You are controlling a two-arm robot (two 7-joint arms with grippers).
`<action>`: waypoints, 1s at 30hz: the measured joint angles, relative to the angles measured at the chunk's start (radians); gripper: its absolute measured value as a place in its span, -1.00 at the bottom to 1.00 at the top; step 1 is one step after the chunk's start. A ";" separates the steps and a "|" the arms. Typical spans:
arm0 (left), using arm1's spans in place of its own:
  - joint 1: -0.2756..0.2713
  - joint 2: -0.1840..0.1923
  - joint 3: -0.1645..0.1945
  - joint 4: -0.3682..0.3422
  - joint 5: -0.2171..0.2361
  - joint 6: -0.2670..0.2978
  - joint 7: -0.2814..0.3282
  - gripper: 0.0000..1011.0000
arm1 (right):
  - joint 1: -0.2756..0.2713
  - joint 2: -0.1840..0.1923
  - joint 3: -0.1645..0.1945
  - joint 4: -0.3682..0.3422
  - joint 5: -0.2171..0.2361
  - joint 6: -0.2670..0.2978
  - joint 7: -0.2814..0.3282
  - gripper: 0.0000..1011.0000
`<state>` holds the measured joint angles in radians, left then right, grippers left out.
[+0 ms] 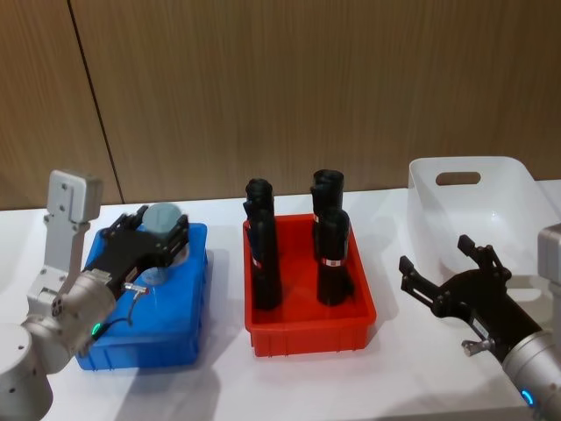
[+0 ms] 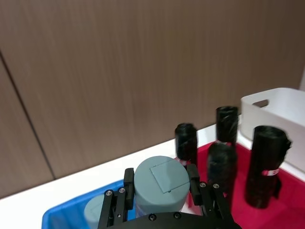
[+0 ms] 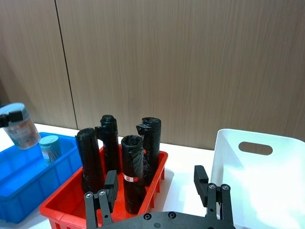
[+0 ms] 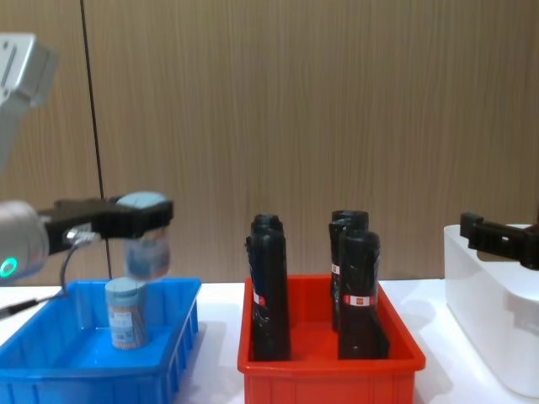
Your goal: Pick the cotton swabs from the blue box and place them into the white box.
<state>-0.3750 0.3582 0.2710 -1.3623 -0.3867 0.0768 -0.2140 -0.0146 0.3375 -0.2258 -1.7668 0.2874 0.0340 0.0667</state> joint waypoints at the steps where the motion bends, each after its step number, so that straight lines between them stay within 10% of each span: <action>1: 0.000 0.000 0.001 -0.013 0.004 -0.002 -0.012 0.33 | 0.000 0.000 0.000 0.000 0.000 0.000 0.000 0.98; 30: -0.077 -0.042 0.043 -0.065 0.008 -0.078 -0.372 0.33 | 0.000 0.000 0.000 0.000 0.000 0.000 0.000 0.98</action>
<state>-0.4519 0.3163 0.3144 -1.4274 -0.3791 -0.0009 -0.5858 -0.0146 0.3375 -0.2259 -1.7668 0.2873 0.0340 0.0668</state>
